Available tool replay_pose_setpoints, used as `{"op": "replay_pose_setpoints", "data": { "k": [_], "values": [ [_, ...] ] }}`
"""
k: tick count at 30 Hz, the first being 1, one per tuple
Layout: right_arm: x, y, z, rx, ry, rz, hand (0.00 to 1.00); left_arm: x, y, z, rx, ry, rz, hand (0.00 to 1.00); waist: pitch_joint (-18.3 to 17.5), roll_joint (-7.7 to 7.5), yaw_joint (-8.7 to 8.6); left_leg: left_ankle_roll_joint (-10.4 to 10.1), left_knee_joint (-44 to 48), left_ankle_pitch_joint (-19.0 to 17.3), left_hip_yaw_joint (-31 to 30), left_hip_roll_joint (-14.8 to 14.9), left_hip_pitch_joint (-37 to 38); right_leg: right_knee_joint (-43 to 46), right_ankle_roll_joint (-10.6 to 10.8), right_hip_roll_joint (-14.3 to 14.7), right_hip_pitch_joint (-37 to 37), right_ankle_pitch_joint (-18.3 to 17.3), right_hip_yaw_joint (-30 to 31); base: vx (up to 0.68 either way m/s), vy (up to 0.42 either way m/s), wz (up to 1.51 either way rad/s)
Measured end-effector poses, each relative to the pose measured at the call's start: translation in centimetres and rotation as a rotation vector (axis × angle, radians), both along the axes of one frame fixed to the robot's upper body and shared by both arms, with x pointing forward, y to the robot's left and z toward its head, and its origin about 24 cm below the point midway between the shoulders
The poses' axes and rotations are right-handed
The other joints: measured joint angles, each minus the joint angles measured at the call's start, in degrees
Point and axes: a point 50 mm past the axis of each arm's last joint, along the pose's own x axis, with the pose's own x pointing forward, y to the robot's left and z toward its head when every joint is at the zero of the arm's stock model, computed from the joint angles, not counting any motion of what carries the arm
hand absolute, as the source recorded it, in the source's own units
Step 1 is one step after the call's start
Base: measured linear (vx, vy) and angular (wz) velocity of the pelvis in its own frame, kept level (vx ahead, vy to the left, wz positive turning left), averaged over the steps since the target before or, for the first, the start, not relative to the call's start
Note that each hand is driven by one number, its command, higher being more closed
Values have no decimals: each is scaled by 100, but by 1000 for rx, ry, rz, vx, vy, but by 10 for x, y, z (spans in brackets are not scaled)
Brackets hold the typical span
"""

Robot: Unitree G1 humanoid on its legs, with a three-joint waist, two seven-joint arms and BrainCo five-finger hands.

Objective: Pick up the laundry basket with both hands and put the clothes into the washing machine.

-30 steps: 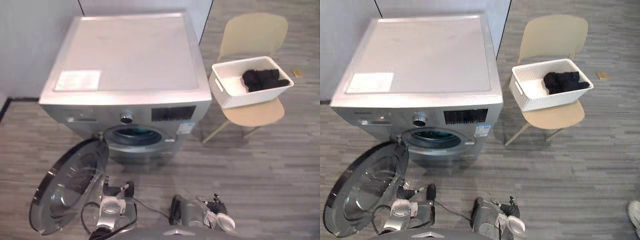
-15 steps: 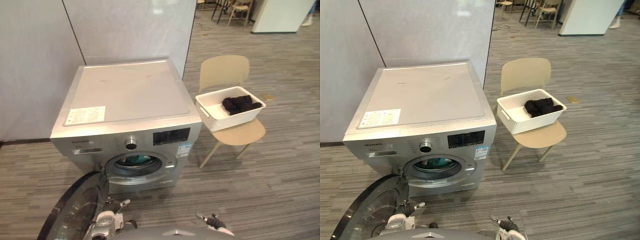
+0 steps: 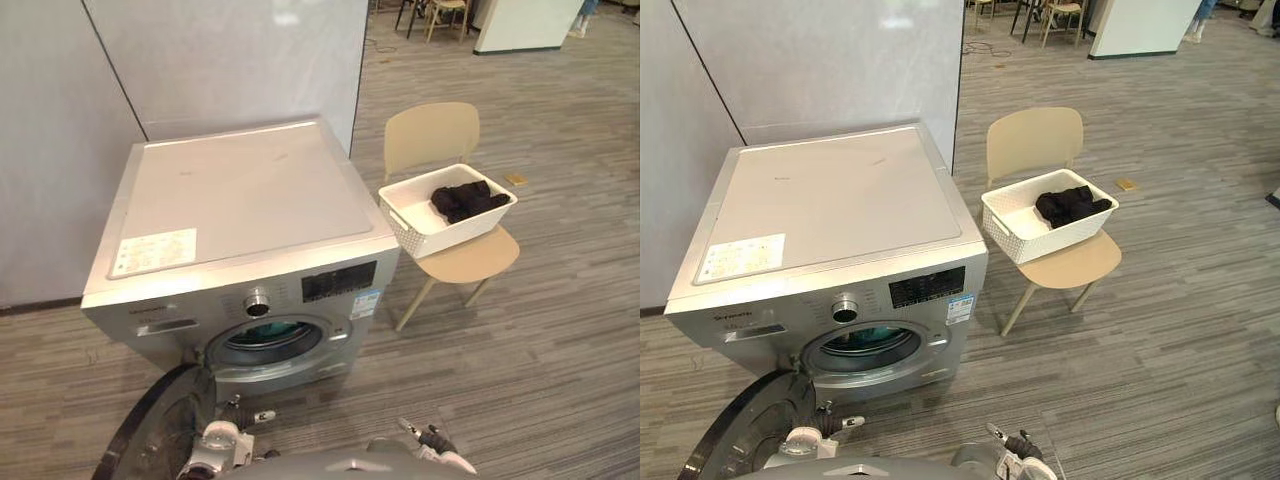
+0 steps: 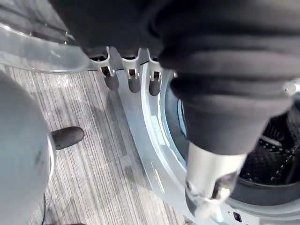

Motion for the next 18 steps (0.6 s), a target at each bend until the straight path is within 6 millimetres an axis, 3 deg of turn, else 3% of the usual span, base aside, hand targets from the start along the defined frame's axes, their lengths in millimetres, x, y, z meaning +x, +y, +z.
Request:
{"op": "replay_pose_setpoints", "data": {
  "k": [1,3,5,6,7,8,9,10,11,13,15,17,18],
  "values": [
    [-2,-2,0,-2,3,-12,0,-1,2,0,5,2,3,0,1,-10,2,-14,25,-9,-30,3,3,201,0,-139,-56,-55,-13,57,-101,18],
    [-11,-9,-2,2,27,-85,0,-7,13,-1,27,15,21,0,2,6,63,-230,242,-137,-72,226,-39,449,55,-638,-82,-117,18,67,-198,5],
    [-16,-11,-3,4,44,-106,0,-8,19,-1,37,15,33,0,-7,-1,92,-462,439,-224,-79,469,-134,313,98,-728,-67,5,212,30,-309,-10],
    [-20,-10,-4,12,63,-105,0,-10,25,-1,52,24,34,0,-35,-58,82,-666,617,-289,-83,669,-197,58,420,-718,27,187,254,43,-463,-25],
    [-26,-5,-8,29,95,-101,0,-10,33,0,72,23,35,0,-54,-211,91,-908,791,-356,-75,838,-189,-465,912,-700,256,601,155,55,-514,-32],
    [-30,-2,-9,42,113,-99,0,-11,38,0,84,25,39,0,-80,-293,97,-1013,868,-399,-74,897,-182,-628,1190,-657,356,407,99,70,-574,-43],
    [-32,-2,-10,46,127,-99,0,-12,39,0,90,33,50,0,-136,-319,97,-1076,983,-423,-59,1103,-185,-838,1228,-448,526,-34,-19,66,-574,-50],
    [-31,-7,-9,35,127,-95,0,-12,31,-2,71,40,66,0,-62,-96,73,-1099,1124,-406,-116,1423,-200,-989,1161,-144,644,-358,-125,48,-626,-44],
    [-30,-21,-5,-1,126,-89,0,-12,17,-4,33,43,72,0,20,66,25,-1087,1462,-231,-304,1672,-361,-922,987,134,626,-441,-120,-15,-557,-33],
    [-40,-26,-5,-20,156,-62,0,-9,15,-2,20,25,93,0,-11,115,58,-751,2024,159,-585,1798,-675,-952,820,311,626,-545,-59,-62,-414,-28],
    [-39,-31,-4,-38,160,-34,0,-7,19,-1,13,3,148,0,-37,190,88,127,3025,765,-771,2141,-1269,-1241,567,720,665,-527,97,-56,-333,-58],
    [-37,-30,-3,-42,152,-28,0,-2,20,3,15,-32,166,0,-9,288,180,763,4013,1360,-799,2551,-1876,-1686,229,1146,836,-292,279,25,-199,-75],
    [-38,-33,-3,-50,153,-31,0,-1,19,3,14,-40,168,0,2,299,207,650,4527,1065,-803,2483,-2008,-1839,112,1234,945,-212,364,120,-147,-76]
  ]
}}
